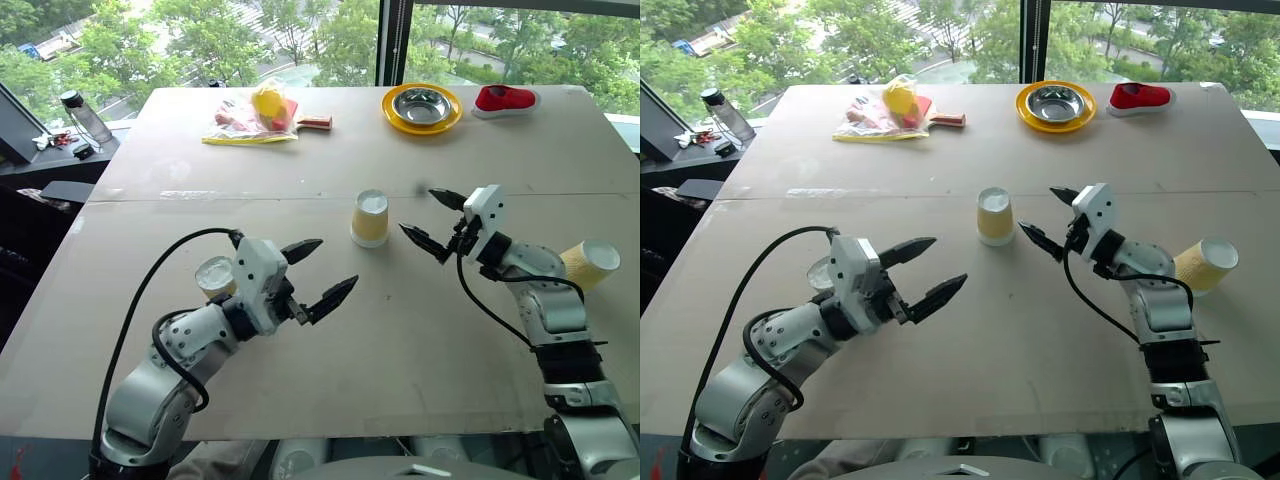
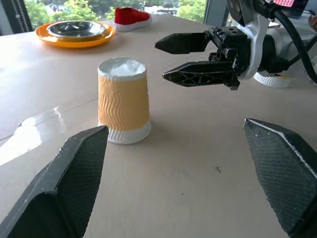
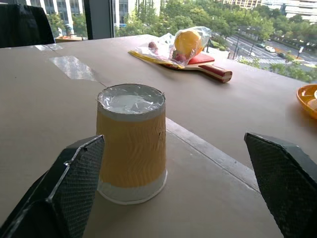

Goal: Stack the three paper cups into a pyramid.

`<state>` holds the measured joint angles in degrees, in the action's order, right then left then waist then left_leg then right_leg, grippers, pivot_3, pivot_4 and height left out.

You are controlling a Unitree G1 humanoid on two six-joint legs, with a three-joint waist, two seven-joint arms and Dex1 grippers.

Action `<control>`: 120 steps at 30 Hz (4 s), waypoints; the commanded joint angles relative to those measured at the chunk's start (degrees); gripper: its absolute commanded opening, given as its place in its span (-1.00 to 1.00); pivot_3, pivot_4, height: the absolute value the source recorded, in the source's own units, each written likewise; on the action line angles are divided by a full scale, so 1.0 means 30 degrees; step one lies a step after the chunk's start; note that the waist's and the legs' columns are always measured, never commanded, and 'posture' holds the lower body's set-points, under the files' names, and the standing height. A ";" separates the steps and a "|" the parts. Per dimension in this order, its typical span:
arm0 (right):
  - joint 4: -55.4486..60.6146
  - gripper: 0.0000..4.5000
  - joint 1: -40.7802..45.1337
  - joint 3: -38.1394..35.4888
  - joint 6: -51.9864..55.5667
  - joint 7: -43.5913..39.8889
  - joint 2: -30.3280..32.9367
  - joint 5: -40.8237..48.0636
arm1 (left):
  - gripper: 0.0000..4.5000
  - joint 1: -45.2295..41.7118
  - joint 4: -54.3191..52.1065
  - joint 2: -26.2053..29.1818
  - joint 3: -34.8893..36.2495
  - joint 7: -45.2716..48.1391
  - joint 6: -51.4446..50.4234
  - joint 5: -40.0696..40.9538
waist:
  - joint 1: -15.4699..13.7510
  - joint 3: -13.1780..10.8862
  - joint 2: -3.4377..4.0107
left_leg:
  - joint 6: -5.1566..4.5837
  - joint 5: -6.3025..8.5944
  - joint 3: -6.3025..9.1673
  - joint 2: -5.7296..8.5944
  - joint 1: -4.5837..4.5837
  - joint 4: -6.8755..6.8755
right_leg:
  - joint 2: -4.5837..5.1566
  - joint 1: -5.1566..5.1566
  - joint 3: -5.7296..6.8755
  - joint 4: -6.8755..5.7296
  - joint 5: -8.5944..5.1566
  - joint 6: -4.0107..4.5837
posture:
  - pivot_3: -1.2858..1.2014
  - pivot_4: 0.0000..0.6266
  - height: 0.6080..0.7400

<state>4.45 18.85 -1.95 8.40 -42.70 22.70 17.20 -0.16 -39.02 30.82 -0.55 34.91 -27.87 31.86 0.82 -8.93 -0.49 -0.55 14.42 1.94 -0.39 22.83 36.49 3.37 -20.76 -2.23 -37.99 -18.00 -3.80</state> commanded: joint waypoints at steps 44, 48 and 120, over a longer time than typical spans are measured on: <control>0.4161 -0.04 -0.7369 -0.9416 0.2122 0.9856 -0.0485 0.1933 | 1.00 -0.6174 0.1915 -0.0070 -0.2571 0.3336 -0.2276 0.0868 | -0.0017 0.0017 0.0030 | 0.0055 -0.0036 -0.0027 -0.0021 -0.0027 0.0037 | -0.0093 0.0019 -0.0071 -0.0023 0.0000 0.0001 | 0.03 -0.52 1.00; 0.4245 -0.04 -0.6915 -0.8232 0.1952 0.9206 0.0132 0.1223 | 1.00 -0.5809 0.1723 -0.0134 -0.2127 0.2563 -0.2329 0.0841 | 0.0047 0.0020 0.0036 | 0.0053 -0.0036 -0.0031 -0.0021 -0.0030 0.0037 | -0.0095 0.0018 -0.0075 -0.0025 0.0000 0.0001 | 0.03 -0.52 1.00; 0.0914 0.98 0.1498 0.0594 0.0374 0.2942 -0.2556 0.0251 | 1.00 0.2763 -0.2817 -0.2391 0.0659 -0.4855 0.0363 -0.2842 | 0.0379 0.0020 0.0021 | -0.0002 0.0000 -0.0010 -0.0052 -0.0012 0.0082 | -0.0084 0.0003 -0.0053 -0.0049 0.0002 0.0002 | 0.03 -0.52 1.00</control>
<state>2.77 24.14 2.60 10.91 -31.51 13.71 15.19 7.37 -43.84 24.26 0.12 21.50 -28.78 23.66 1.96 -8.87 -0.43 -0.56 14.42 1.93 -0.55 22.84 36.73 3.13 -20.75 -2.37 -38.09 -18.00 -3.79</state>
